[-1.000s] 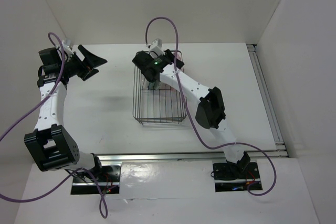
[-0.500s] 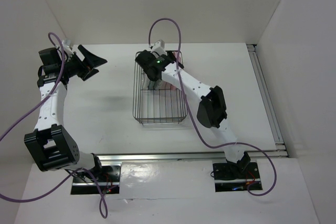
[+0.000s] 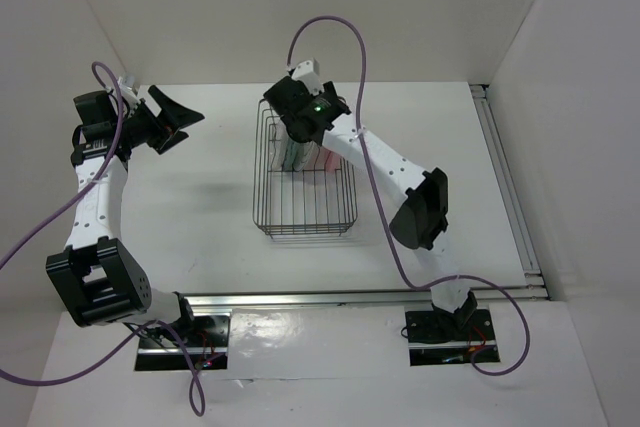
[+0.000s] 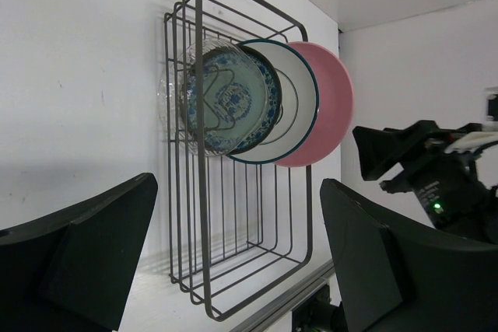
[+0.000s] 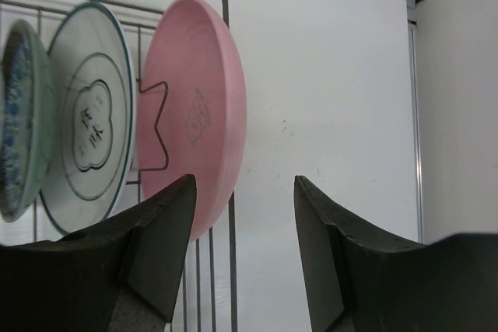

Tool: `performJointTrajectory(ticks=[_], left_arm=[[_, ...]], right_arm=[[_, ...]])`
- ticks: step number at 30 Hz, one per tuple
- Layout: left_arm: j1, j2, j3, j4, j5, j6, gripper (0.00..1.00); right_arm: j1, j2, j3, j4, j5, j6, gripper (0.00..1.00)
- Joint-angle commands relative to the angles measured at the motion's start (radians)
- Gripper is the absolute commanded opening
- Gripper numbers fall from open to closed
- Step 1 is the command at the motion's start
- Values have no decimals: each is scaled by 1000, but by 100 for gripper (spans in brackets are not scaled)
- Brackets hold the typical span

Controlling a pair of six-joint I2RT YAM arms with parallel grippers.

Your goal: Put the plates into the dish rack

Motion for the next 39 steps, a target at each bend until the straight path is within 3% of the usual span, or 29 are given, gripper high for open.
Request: performJointTrajectory(ticks=[1, 5, 6, 8, 12, 16, 18, 22, 27, 39], left_arm=[[-3, -22, 8, 40, 18, 6, 100], [-3, -22, 19, 20, -22, 25, 100], [-3, -22, 28, 20, -37, 25, 100], [-3, -22, 39, 1, -46, 37, 100], [-3, -12, 75, -42, -140, 66, 100], [6, 17, 121, -68, -181, 78, 100], [19, 69, 175, -109, -230, 78, 100], [40, 174, 301, -206, -264, 66, 100], [40, 195, 341, -267, -399, 66, 100], [40, 153, 264, -207, -332, 55, 100]], right_arm=[[16, -105, 15, 106, -58, -51, 61], [39, -179, 31, 175, -238, -106, 78], [39, -209, 3, 199, -271, -106, 90], [26, -328, -91, 285, -332, -126, 100], [-107, -579, -364, 423, -432, -108, 100], [-438, -792, -657, 526, -639, -48, 100], [-461, -902, -809, 598, -569, -36, 100], [-605, -993, -892, 577, -546, 3, 100], [-614, -1064, -949, 602, -513, 3, 100], [-614, -1042, -949, 622, -535, 12, 100]])
